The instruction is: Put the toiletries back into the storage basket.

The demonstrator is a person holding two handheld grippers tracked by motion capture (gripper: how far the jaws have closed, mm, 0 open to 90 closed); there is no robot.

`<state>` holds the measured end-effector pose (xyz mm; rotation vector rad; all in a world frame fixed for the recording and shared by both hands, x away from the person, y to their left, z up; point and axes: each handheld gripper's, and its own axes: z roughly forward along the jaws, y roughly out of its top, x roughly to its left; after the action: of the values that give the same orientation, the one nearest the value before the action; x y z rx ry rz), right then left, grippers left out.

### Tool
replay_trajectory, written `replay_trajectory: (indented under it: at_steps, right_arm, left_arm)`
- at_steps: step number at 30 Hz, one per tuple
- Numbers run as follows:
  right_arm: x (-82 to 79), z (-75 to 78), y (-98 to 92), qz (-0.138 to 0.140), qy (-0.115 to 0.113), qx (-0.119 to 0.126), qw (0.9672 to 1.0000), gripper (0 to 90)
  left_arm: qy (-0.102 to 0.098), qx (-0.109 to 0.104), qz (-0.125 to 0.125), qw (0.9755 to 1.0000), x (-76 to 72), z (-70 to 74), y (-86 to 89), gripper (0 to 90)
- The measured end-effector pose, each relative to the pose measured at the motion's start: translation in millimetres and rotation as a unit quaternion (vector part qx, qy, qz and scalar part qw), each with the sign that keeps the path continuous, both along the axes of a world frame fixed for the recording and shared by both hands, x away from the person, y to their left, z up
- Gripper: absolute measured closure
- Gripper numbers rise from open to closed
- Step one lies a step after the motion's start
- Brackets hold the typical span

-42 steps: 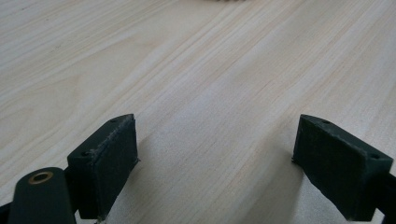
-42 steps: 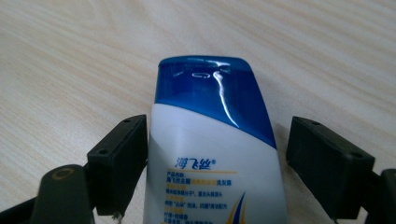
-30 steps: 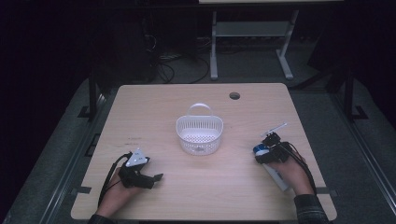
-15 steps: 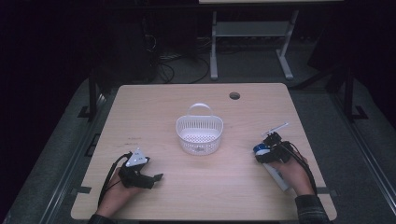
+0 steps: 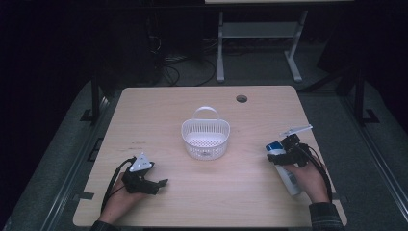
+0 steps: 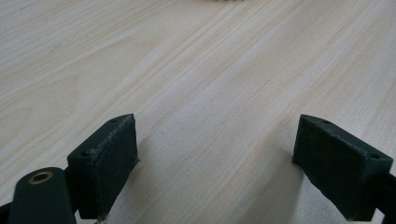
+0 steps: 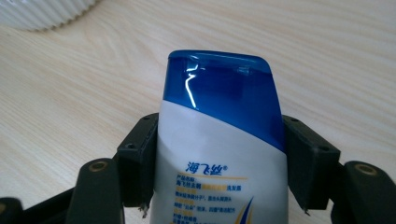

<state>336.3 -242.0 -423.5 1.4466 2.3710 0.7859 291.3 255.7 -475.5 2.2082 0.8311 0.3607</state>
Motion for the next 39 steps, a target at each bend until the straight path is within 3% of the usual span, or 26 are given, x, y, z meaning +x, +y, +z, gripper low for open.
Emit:
replay_trajectory:
  at_steps: [13, 20, 27, 35, 39]
  right_arm:
    - [-10.4, 20.6, -3.8, -0.003, -0.046, 0.032, 0.9984, 35.4]
    - [-16.6, 32.9, -7.7, -0.001, -0.075, 0.059, 0.9954, 35.5]
    - [-20.1, 38.2, -11.6, -0.002, -0.091, 0.080, 0.9926, 35.5]
    - [-24.0, 42.3, -13.9, 0.001, -0.123, 0.100, 0.9874, 35.5]
    - [-26.1, 44.3, -14.1, 0.008, -0.146, 0.112, 0.9829, 35.5]
  left_arm:
    - [0.000, 0.000, -0.001, 1.0000, 0.1, 0.0, 0.0, 12.7]
    - [0.000, -0.002, 0.001, 1.0000, 0.1, -0.1, -0.3, 12.7]
    - [0.000, -0.002, 0.000, 1.0000, 0.1, -0.1, -0.3, 12.7]
    - [0.000, -0.002, 0.001, 1.0000, 0.1, -0.1, -0.3, 12.7]
    - [0.000, -0.002, 0.001, 1.0000, 0.1, -0.1, -0.3, 12.7]
